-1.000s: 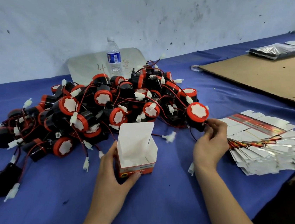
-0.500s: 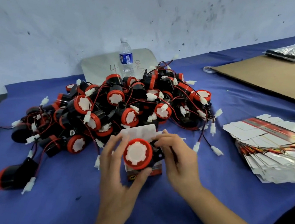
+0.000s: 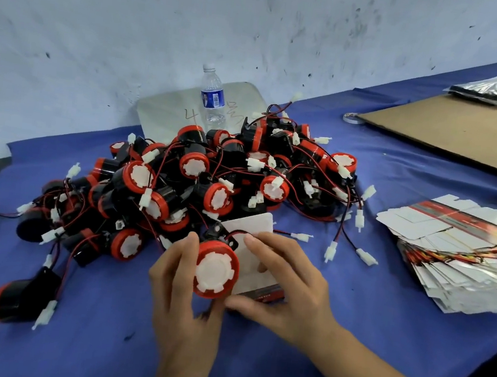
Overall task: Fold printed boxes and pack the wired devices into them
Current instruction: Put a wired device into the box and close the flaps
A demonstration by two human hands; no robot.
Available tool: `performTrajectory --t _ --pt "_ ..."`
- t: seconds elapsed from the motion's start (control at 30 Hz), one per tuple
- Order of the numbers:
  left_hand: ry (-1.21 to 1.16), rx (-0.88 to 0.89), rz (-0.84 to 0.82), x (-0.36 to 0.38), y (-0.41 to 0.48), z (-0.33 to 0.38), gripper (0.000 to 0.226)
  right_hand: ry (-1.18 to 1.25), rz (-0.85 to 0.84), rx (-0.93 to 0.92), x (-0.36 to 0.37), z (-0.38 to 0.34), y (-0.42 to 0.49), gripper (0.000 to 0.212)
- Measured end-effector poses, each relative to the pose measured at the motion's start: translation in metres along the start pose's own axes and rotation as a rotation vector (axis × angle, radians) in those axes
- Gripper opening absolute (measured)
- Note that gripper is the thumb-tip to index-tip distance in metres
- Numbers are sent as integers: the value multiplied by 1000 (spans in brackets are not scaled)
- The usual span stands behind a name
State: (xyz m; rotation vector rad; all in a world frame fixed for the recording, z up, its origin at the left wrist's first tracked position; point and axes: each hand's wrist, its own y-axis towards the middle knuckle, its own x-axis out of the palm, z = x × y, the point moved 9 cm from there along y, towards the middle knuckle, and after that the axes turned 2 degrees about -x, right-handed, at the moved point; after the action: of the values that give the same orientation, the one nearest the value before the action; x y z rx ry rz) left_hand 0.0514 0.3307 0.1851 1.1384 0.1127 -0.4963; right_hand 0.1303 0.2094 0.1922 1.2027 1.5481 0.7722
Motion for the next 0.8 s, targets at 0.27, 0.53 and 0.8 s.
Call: performTrajectory --t 0.27,0.53,0.8 --pt "-1 18 -109 10 -4 9 88 61 -18 46 -2 0 2 65" --pt "-246 -402 -372 45 -16 -36 121 97 80 388 -14 37 -2 39" --pt "-283 -529 -457 56 -26 -47 113 -182 -61 315 -1 35 0 48"
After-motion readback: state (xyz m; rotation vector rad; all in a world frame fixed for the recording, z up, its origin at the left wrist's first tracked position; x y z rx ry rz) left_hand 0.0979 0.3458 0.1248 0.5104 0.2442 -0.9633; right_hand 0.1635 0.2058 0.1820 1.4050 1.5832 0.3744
